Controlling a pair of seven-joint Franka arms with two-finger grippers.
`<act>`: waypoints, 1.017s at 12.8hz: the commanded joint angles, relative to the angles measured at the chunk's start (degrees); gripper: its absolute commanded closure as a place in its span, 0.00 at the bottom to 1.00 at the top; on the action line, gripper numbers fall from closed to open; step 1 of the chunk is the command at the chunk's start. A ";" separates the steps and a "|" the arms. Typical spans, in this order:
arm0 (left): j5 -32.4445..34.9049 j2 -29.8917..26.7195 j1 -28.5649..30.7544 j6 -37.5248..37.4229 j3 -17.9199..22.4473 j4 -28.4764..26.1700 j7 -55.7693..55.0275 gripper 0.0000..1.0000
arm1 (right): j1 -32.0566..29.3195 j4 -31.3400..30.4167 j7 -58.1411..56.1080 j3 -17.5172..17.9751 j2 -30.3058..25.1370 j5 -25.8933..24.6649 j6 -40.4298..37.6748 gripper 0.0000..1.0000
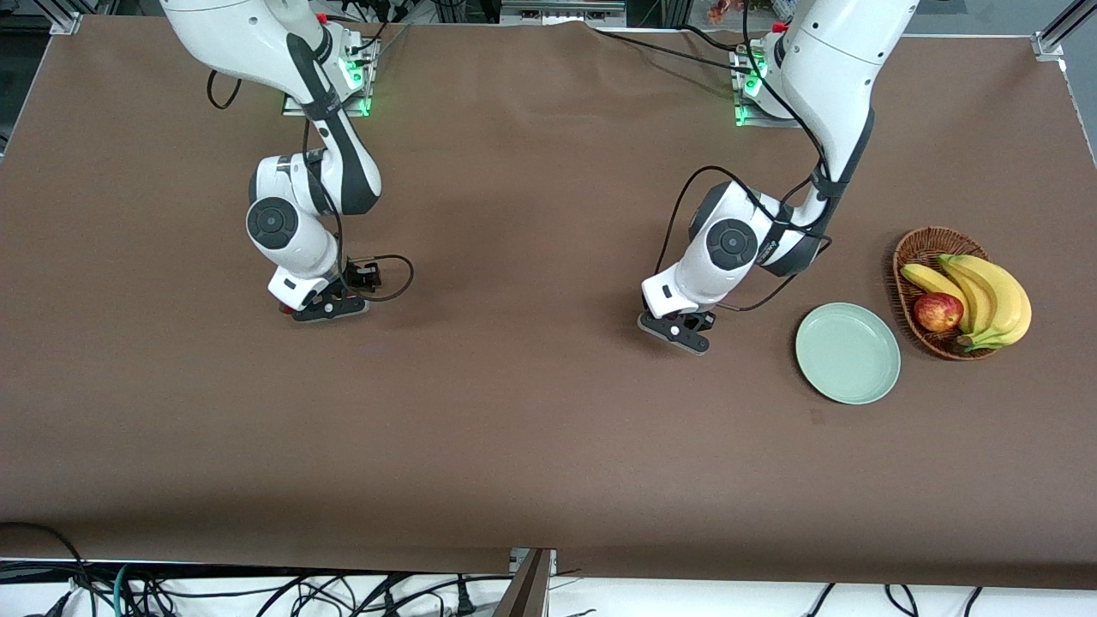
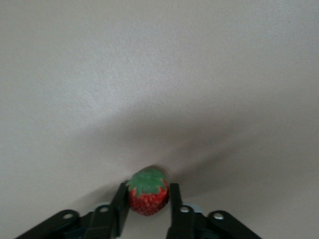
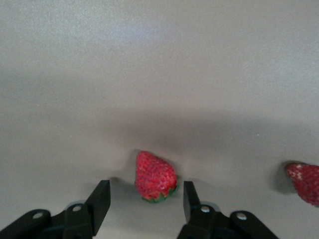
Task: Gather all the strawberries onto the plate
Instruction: 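Drop the strawberry on the plate while the right gripper grasps another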
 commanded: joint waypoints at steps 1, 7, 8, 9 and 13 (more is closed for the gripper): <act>1.68 -3.48 0.14 -0.85 0.32 0.18 0.49 1.00 | -1.47 -1.80 -2.56 0.04 -1.28 0.41 2.10 0.39; 1.77 -9.03 7.41 -24.53 0.67 8.77 16.52 1.00 | -2.10 -1.45 -3.27 0.30 -0.48 2.24 2.72 0.50; 1.77 -8.94 10.04 -29.19 0.76 10.62 22.93 1.00 | -2.01 -1.45 -3.27 0.39 -0.48 2.34 2.72 0.56; 1.77 -8.68 13.20 -31.41 0.76 11.25 29.17 1.00 | -2.10 -1.45 -3.27 0.39 -0.48 2.43 2.89 0.65; 1.86 -4.04 25.86 -28.91 0.76 11.16 53.26 1.00 | -1.75 -0.05 -2.75 0.66 0.22 2.78 2.81 0.88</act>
